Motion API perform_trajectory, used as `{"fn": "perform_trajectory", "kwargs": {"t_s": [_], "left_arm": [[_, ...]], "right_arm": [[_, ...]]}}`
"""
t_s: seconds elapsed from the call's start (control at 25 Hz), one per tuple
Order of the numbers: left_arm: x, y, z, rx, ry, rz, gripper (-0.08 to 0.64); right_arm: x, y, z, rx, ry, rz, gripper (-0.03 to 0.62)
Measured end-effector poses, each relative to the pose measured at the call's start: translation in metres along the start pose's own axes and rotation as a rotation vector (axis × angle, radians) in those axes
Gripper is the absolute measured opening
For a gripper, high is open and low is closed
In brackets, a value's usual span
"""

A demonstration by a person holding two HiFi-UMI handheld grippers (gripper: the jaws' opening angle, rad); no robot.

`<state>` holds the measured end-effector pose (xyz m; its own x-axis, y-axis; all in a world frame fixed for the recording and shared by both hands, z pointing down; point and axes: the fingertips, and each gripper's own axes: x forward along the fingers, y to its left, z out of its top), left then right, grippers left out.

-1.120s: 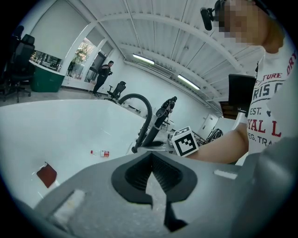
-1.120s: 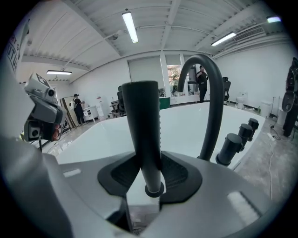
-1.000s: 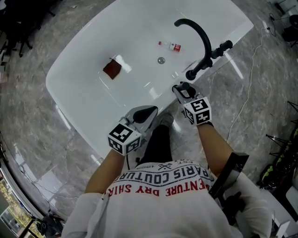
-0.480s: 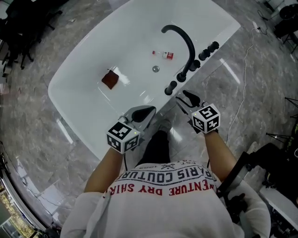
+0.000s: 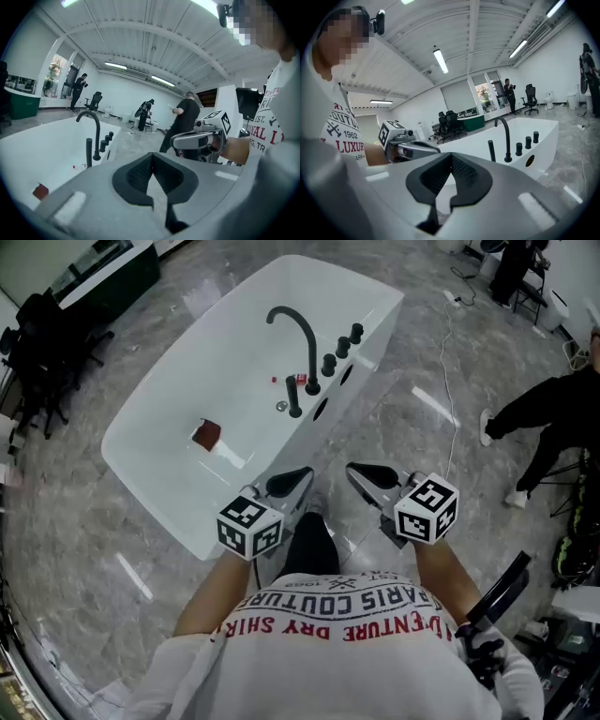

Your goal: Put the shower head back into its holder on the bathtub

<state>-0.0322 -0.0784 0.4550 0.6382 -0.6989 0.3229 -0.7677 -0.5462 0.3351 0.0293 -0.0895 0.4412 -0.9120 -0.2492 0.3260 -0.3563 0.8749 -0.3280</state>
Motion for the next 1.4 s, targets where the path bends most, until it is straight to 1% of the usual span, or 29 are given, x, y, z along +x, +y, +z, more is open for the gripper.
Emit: {"fn": "perform_trajectory", "kwargs": {"t_s": [0.08, 0.2, 0.36, 0.48, 0.64, 0.76, 0.88, 1.0, 1.16, 1.4], "left_arm": [[-0.018, -0.04, 0.0, 0.018, -0.004, -0.005, 0.005], [-0.048, -0.086, 0.016, 0.072, -0.011, 0.016, 0.005], [-0.082, -0.134, 0.044, 0.142, -0.033, 0.009, 0.005], [-0.088, -0.161, 0.05, 0.156, -0.037, -0.017, 0.005], [-0.089, -0.182, 0.04, 0.171, -0.022, -0.064, 0.005], [-0.11, -0.189, 0.024, 0.159, -0.008, -0.077, 0.005], [-0.147, -0.197, 0.007, 0.153, -0.002, -0.082, 0.005], [-0.196, -0.206, -0.01, 0.153, 0.0, -0.085, 0.005], [-0.258, -0.217, -0.022, 0.178, -0.025, -0.085, 0.005], [-0.323, -0.239, -0.045, 0.196, -0.029, -0.102, 0.005]], "right_arm": [[-0.029, 0.035, -0.002, -0.014, -0.009, 0.012, -0.002], [-0.064, 0.078, 0.001, -0.045, -0.018, 0.03, 0.0], [-0.097, 0.12, 0.023, -0.045, -0.077, 0.057, 0.0], [-0.118, 0.14, 0.025, -0.03, -0.103, 0.06, 0.0], [-0.131, 0.154, 0.006, -0.011, -0.099, 0.018, 0.0], [-0.134, 0.179, -0.008, 0.016, -0.097, -0.004, 0.0], [-0.132, 0.217, -0.019, 0.023, -0.093, -0.017, 0.0], [-0.128, 0.266, -0.029, 0.024, -0.098, -0.024, 0.0], [-0.122, 0.325, -0.034, 0.013, -0.132, -0.039, 0.0], [-0.124, 0.39, -0.052, -0.005, -0.152, -0.076, 0.0]]}}
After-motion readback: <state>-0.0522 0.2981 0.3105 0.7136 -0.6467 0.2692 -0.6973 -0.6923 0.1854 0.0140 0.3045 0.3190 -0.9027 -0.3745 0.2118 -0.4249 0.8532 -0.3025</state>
